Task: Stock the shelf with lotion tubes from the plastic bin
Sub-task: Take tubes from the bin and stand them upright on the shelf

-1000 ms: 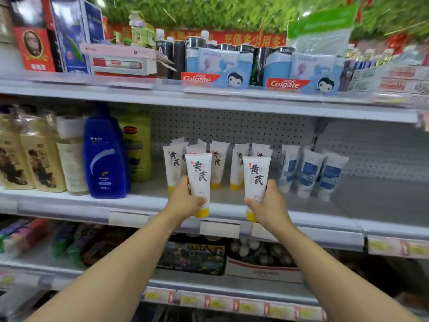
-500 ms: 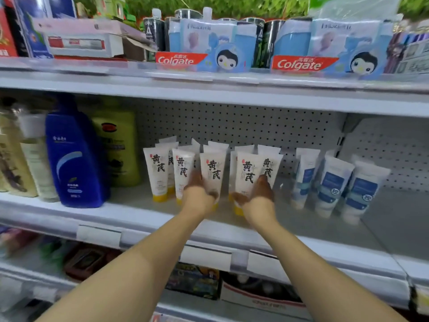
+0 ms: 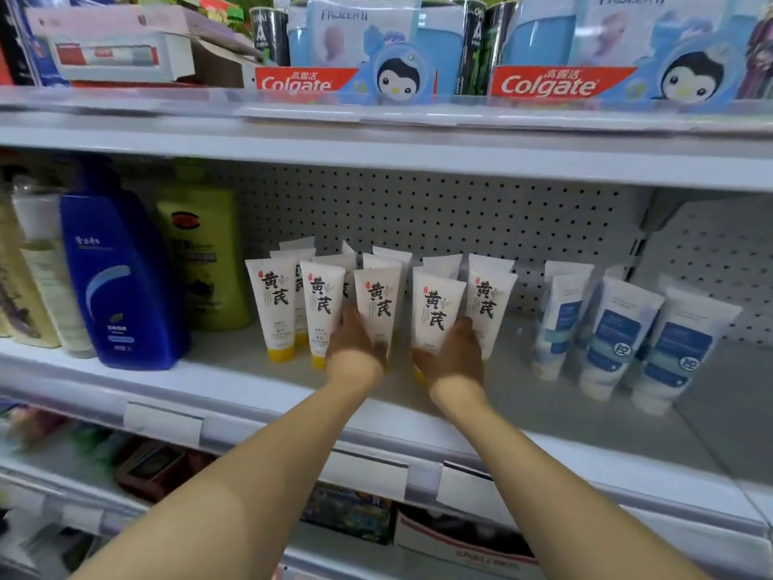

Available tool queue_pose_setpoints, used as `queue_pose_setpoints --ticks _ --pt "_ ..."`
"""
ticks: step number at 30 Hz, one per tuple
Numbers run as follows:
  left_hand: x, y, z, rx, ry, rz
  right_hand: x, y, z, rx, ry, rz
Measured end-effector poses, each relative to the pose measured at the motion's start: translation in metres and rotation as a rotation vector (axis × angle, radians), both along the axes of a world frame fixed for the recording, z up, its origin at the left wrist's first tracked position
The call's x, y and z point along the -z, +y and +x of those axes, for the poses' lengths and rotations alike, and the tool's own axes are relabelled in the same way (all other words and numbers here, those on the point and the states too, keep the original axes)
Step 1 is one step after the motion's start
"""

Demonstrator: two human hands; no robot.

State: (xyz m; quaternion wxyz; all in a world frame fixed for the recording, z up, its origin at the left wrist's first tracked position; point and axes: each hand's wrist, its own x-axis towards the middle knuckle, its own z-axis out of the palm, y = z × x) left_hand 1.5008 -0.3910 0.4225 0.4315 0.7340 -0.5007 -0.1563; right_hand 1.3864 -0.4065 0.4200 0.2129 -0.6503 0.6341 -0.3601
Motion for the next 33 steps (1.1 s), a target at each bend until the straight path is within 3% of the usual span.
queue_pose_setpoints --ticks 5,14,18,33 --pt "0.004 0.017 0.004 0.021 0.008 0.047 -0.001 0.017 -0.012 0.016 0.112 0.106" --pt "-0.002 0.085 0.048 -0.004 -0.142 0.120 -0.007 0.089 -0.004 -0.101 0.332 0.072" --pt "-0.001 0.127 0.088 -0.056 -0.216 0.127 -0.004 0.126 0.028 -0.234 0.394 0.035" --pt "0.081 0.297 0.244 -0.223 -0.138 0.464 0.074 0.248 0.194 -0.649 0.454 0.153"
